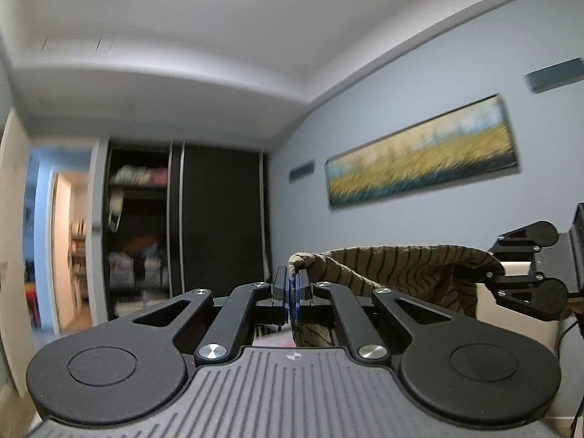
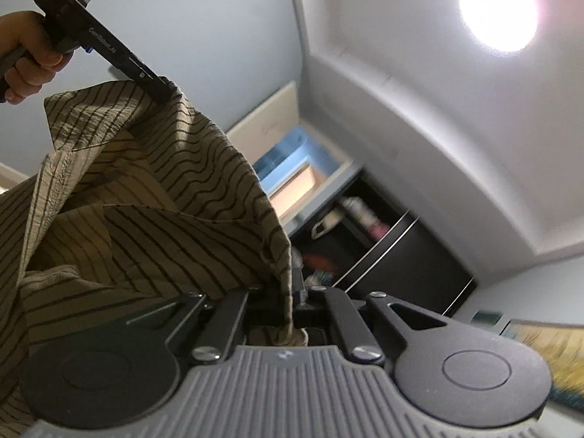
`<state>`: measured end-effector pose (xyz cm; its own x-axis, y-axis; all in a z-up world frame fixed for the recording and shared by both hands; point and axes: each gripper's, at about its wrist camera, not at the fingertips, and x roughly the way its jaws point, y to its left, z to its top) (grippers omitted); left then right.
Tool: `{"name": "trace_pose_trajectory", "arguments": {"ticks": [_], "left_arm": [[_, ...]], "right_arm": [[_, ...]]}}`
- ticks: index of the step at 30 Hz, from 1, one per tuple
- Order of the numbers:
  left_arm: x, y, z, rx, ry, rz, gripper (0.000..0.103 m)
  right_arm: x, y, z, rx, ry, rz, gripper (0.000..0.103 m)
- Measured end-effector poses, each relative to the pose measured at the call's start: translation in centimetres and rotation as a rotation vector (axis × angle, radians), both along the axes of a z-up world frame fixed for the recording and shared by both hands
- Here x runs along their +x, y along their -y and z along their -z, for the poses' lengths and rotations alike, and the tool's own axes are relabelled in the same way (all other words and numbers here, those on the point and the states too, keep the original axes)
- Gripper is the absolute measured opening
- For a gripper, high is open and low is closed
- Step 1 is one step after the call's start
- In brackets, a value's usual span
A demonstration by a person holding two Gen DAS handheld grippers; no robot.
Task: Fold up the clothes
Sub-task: 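Lift the shirt high by its shoulders with both grippers to hang it, then lower the hanging shirt onto the bed and open both grippers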
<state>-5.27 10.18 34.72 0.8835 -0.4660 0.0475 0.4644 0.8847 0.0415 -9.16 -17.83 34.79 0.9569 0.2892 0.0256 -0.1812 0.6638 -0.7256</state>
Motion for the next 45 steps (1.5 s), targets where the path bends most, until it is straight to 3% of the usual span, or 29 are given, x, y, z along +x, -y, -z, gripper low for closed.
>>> {"name": "trace_pose_trajectory", "arguments": {"ticks": [7, 11, 21, 29, 32, 33, 34, 35, 37, 41, 45], "left_arm": [[13.2, 0.7, 3.6, 0.037, -0.153, -0.081, 0.001], [21.0, 2.0, 7.2, 0.083, -0.249, -0.126, 0.001], [37.3, 5.6, 23.4, 0.224, -0.557, -0.219, 0.001], [44.0, 5.9, 34.0, 0.263, -0.735, -0.278, 0.001], [45.0, 6.3, 36.1, 0.269, -0.796, -0.252, 0.002], [45.3, 6.4, 36.8, 0.271, -0.815, -0.243, 0.006], [45.6, 6.5, 37.5, 0.272, -0.835, -0.233, 0.017], [45.9, 6.7, 38.1, 0.274, -0.855, -0.223, 0.023], [45.2, 6.2, 38.6, 0.306, -0.844, -0.217, 0.048], [43.0, 3.2, 38.4, 0.295, -0.811, -0.192, 0.05], [41.4, -1.4, 40.0, 0.307, -0.859, -0.232, 0.05]], "right_arm": [[15.5, -0.3, 4.4, -0.012, -0.15, 0.062, 0.004], [25.0, -1.1, 8.9, -0.011, -0.285, 0.093, 0.004], [43.1, -2.8, 24.8, -0.038, -0.596, 0.203, 0.004], [54.2, -3.3, 35.8, 0.007, -0.788, 0.309, 0.005], [56.6, -2.6, 38.8, 0.067, -0.84, 0.366, 0.01], [56.8, -2.3, 40.1, 0.076, -0.852, 0.384, 0.019], [56.7, -2.0, 41.5, 0.08, -0.867, 0.398, 0.028], [56.6, -1.6, 43.0, 0.083, -0.882, 0.413, 0.031], [55.5, -0.6, 43.8, 0.124, -0.895, 0.414, 0.035], [52.7, 1.7, 43.9, 0.227, -0.91, 0.393, 0.036], [49.9, 4.0, 43.9, 0.33, -0.923, 0.371, 0.045]]}}
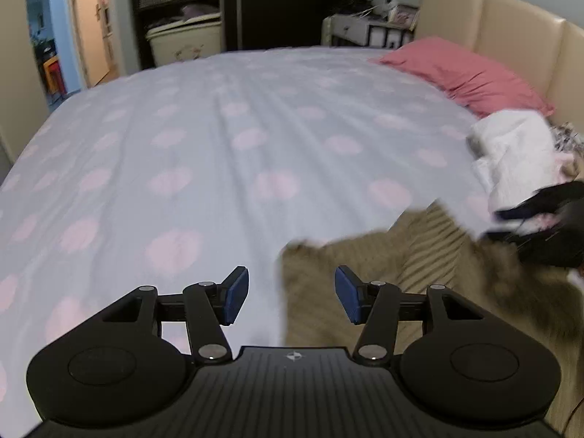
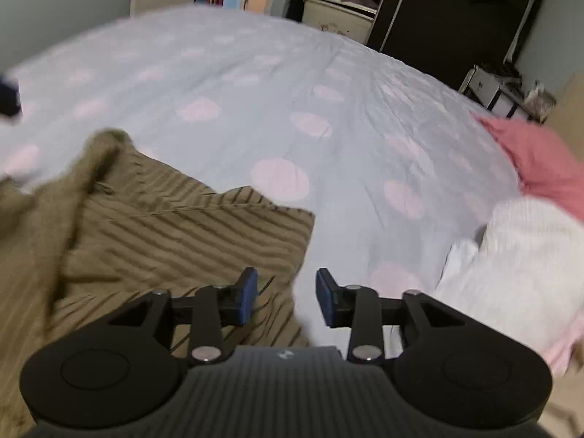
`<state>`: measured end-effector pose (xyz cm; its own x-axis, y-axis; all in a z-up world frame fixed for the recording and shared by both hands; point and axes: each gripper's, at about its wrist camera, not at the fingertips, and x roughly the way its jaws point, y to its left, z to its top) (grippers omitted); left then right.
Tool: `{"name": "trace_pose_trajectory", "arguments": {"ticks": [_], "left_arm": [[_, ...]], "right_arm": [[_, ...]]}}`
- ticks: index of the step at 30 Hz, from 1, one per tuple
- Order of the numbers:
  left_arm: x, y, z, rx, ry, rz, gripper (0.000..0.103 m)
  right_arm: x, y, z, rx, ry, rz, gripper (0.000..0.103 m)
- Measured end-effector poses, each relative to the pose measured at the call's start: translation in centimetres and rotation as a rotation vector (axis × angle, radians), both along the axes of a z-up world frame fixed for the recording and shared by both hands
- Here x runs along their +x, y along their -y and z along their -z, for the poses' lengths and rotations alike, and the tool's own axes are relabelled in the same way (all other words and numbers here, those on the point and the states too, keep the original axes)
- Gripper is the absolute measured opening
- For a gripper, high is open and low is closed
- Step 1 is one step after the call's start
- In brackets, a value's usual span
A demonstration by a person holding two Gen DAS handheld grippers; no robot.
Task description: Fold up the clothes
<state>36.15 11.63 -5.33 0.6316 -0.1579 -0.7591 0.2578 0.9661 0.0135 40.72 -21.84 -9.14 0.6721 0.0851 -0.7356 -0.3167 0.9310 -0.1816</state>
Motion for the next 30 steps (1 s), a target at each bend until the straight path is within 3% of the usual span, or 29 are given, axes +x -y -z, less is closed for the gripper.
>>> {"name": "trace_pose_trajectory", "arguments": {"ticks": [5, 9, 12, 16, 17, 18, 19, 22, 26, 28, 30], "left_arm": [[-1.6, -7.4, 4.0, -0.075, -0.122, -0.172, 0.045], [-3.1, -8.2, 5.4, -0.123, -0.164, -0.175, 0.031], [-4.2, -8.6, 6.4, -0.154, -0.195, -0.172, 0.031], [-4.8, -8.1, 7.7, -0.213, -0.222, -0.161, 0.031], [-4.8, -7.8, 7.9, -0.236, -0.234, -0.158, 0.022], [-4.7, -7.4, 8.1, -0.252, -0.256, -0.14, 0.0], [-4.7, -7.1, 8.1, -0.238, -0.257, -0.129, 0.0], [-5.1, -7.5, 6.7, -0.224, -0.205, -0.16, 0.0], [-7.2, -12.0, 4.4, -0.308, -0.079, -0.422, 0.0], [-9.1, -14.0, 3.6, -0.293, 0.002, -0.575, 0.0], [-10.3, -15.1, 3.2, -0.241, 0.057, -0.659, 0.0]], "right_arm": [[-5.5, 2.4, -0.9, 0.029, 0.009, -0.005, 0.045], [-9.7, 2.3, -1.3, 0.06, 0.005, -0.027, 0.045], [-12.6, 2.1, -1.3, 0.094, 0.012, -0.014, 0.046], [-15.7, 4.2, -0.3, 0.1, 0.017, 0.098, 0.048], [-16.5, 4.7, 0.0, 0.102, 0.019, 0.126, 0.048], [-17.3, 5.3, 0.2, 0.104, 0.02, 0.154, 0.048], [-18.0, 5.8, 0.4, 0.105, 0.021, 0.182, 0.048], [-20.4, 7.4, 1.2, 0.11, 0.025, 0.267, 0.048], [-22.8, 8.9, 1.7, 0.126, 0.03, 0.345, 0.048], [-23.4, 9.3, 1.7, 0.143, 0.033, 0.356, 0.048], [-24.0, 9.6, 1.6, 0.159, 0.035, 0.366, 0.048]]}}
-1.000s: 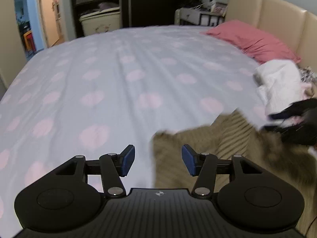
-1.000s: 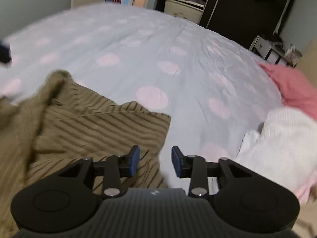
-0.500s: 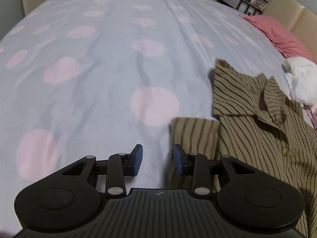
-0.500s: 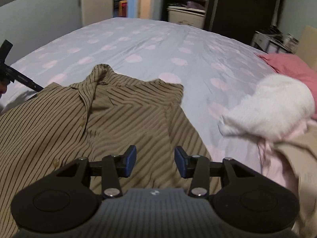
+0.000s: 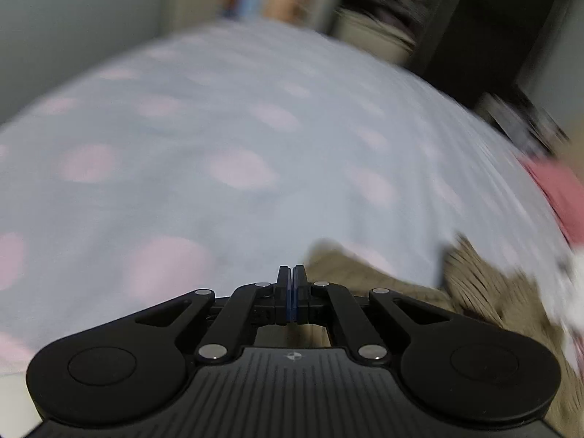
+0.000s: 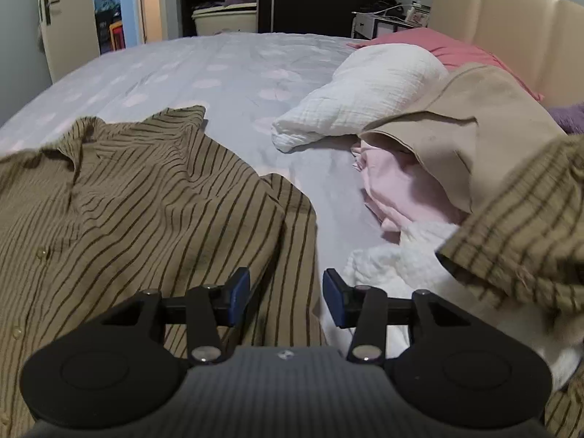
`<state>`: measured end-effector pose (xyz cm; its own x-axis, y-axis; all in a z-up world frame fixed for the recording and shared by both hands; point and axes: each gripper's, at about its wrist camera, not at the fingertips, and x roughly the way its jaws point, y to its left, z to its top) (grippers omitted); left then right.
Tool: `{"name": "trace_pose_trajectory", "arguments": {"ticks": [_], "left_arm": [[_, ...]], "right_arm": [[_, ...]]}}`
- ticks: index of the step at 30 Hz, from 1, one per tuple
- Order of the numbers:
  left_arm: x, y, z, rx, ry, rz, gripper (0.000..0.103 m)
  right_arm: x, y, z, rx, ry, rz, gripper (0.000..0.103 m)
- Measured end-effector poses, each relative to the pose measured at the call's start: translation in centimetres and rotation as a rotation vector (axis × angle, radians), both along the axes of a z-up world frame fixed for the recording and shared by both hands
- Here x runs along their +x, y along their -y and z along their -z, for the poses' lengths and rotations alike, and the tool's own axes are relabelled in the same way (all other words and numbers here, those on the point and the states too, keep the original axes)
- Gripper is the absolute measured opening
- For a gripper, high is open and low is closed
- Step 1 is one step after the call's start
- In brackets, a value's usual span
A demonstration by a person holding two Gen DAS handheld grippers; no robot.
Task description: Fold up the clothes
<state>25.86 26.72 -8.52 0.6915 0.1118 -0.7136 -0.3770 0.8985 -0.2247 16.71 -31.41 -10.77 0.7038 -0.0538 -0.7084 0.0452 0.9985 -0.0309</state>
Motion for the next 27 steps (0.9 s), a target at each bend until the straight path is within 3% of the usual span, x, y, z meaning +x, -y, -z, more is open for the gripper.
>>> {"name": "trace_pose_trajectory", "arguments": {"ticks": [4, 6, 8, 9, 10, 12, 17, 19, 22, 23, 24, 27], "left_arm": [[-0.2, -0.6, 0.3, 0.088, -0.059, -0.026, 0.0], [-0.1, -0.6, 0.7, 0.049, -0.08, 0.004, 0.001], [0.0, -0.6, 0.8, -0.046, -0.063, 0.066, 0.017], [0.0, -0.2, 0.7, -0.066, -0.061, 0.1, 0.033], [0.0, 0.3, 0.7, -0.057, -0.059, 0.126, 0.04], [-0.4, 1.8, 0.0, -0.031, -0.032, 0.17, 0.04], [-3.0, 6.1, -1.1, -0.08, 0.039, 0.306, 0.04], [-4.5, 7.6, -1.1, -0.1, 0.041, 0.342, 0.04], [-6.7, 9.7, -0.9, -0.131, 0.042, 0.392, 0.042], [-7.5, 10.4, -0.9, -0.142, 0.043, 0.408, 0.043], [-8.0, 10.8, -0.6, -0.154, 0.038, 0.418, 0.043], [-9.5, 11.6, -0.1, -0.175, 0.013, 0.446, 0.043]], "right_arm": [[-1.0, -0.2, 0.1, 0.014, -0.009, -0.005, 0.048], [-1.4, -0.4, 0.4, 0.014, -0.019, -0.005, 0.048], [-1.8, -0.1, 0.6, 0.015, -0.022, 0.012, 0.051], [-1.9, 0.1, 0.7, 0.016, -0.024, 0.021, 0.053], [-2.0, 0.4, 0.8, 0.016, -0.024, 0.032, 0.054], [-1.8, 1.3, 1.1, 0.016, -0.021, 0.062, 0.054], [-0.3, 3.3, 1.8, 0.031, -0.025, 0.066, 0.051], [0.7, 3.8, 2.2, 0.079, -0.037, 0.039, 0.042], [2.3, 4.0, 3.5, 0.115, -0.071, 0.009, 0.038], [2.8, 3.8, 4.0, 0.107, -0.092, -0.001, 0.03], [3.1, 3.5, 4.5, 0.093, -0.117, -0.014, 0.002], [2.0, 3.3, 3.0, 0.043, -0.072, 0.044, 0.001]]}}
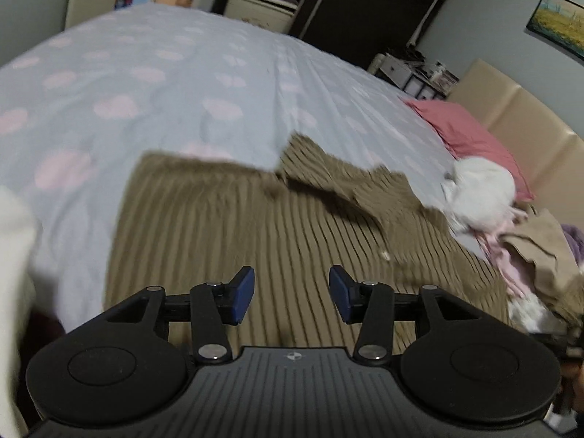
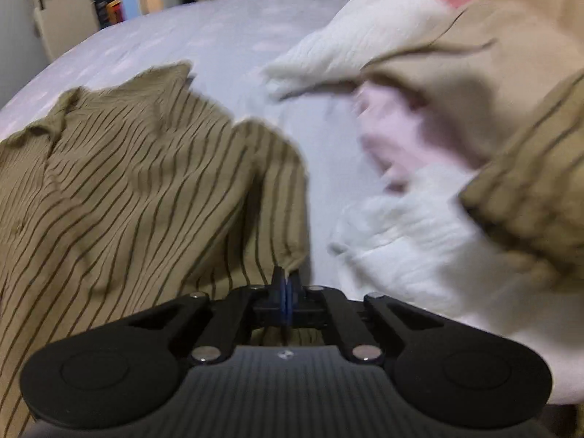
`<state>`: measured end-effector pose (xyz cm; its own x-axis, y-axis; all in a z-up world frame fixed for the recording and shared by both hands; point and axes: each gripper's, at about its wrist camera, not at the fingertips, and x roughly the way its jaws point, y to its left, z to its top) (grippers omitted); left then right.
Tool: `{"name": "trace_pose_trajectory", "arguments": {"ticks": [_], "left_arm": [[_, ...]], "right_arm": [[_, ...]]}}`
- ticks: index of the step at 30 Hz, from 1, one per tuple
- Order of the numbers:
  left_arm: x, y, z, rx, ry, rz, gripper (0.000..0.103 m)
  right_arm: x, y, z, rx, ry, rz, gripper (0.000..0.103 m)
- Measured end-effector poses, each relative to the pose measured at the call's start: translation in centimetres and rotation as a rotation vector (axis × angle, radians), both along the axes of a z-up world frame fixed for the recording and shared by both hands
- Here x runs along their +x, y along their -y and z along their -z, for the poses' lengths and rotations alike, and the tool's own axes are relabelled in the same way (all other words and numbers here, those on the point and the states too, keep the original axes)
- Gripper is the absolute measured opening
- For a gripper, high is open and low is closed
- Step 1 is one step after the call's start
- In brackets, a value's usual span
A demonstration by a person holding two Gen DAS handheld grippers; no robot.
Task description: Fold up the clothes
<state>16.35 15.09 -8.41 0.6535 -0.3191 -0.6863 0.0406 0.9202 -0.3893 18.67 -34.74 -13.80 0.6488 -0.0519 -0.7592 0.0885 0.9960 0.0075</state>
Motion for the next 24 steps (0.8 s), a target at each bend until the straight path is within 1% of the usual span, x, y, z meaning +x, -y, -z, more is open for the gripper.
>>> {"name": "trace_pose_trajectory", "arguments": {"ticks": [3, 4, 6, 8, 9, 10, 11, 12, 13, 14, 15, 16, 18, 21, 24], "left_arm": [[-1.2, 0.2, 0.0, 0.025, 0.005, 0.026, 0.043], [-1.5, 0.2, 0.1, 0.022, 0.004, 0.024, 0.043], [-2.0, 0.1, 0.2, 0.01, 0.0, 0.017, 0.043], [-2.3, 0.2, 0.4, 0.0, -0.006, 0.014, 0.043], [-2.4, 0.4, 0.5, -0.003, -0.011, 0.016, 0.043], [-2.4, 0.5, 0.6, -0.005, -0.016, 0.018, 0.043], [-2.6, 0.7, 0.6, -0.011, -0.018, 0.021, 0.043], [-2.9, 0.9, 0.5, -0.019, -0.017, 0.026, 0.043], [-3.3, 1.1, 0.3, -0.023, -0.011, 0.036, 0.043], [-3.9, 1.3, -0.1, -0.016, -0.004, 0.052, 0.043], [-4.6, 1.6, -0.4, -0.005, 0.004, 0.069, 0.043], [-5.4, 1.7, -0.6, 0.015, 0.004, 0.089, 0.044], [-7.1, 1.9, -0.9, 0.059, -0.007, 0.129, 0.045], [-10.8, 1.9, -0.5, 0.124, -0.036, 0.171, 0.045], [-14.9, 1.9, 0.6, 0.142, -0.055, 0.203, 0.045]], "right_arm": [[-3.9, 1.5, -3.7, 0.028, 0.109, 0.135, 0.001], [-5.3, 2.0, -4.7, 0.031, 0.139, 0.172, 0.001], [-7.8, 3.0, -5.8, 0.016, 0.172, 0.216, 0.001], [-8.8, 3.7, -5.6, -0.011, 0.166, 0.216, 0.001], [-8.9, 3.9, -5.1, -0.019, 0.136, 0.207, 0.002], [-8.4, 4.0, -4.2, -0.021, 0.078, 0.188, 0.007], [-8.2, 4.0, -3.6, -0.029, 0.041, 0.181, 0.009], [-8.2, 3.7, -3.3, -0.044, 0.028, 0.188, 0.009], [-8.5, 3.4, -3.3, -0.056, 0.038, 0.195, 0.015], [-9.1, 2.9, -3.7, -0.054, 0.071, 0.199, 0.022], [-9.8, 2.3, -4.0, -0.04, 0.088, 0.186, 0.041], [-10.5, 1.6, -4.1, -0.024, 0.091, 0.163, 0.048], [-12.0, 0.1, -4.2, 0.007, 0.085, 0.106, 0.048], [-14.5, -2.8, -3.3, 0.048, 0.009, -0.031, 0.048], [-16.6, -6.3, -2.9, 0.086, -0.024, -0.144, 0.048]]}}
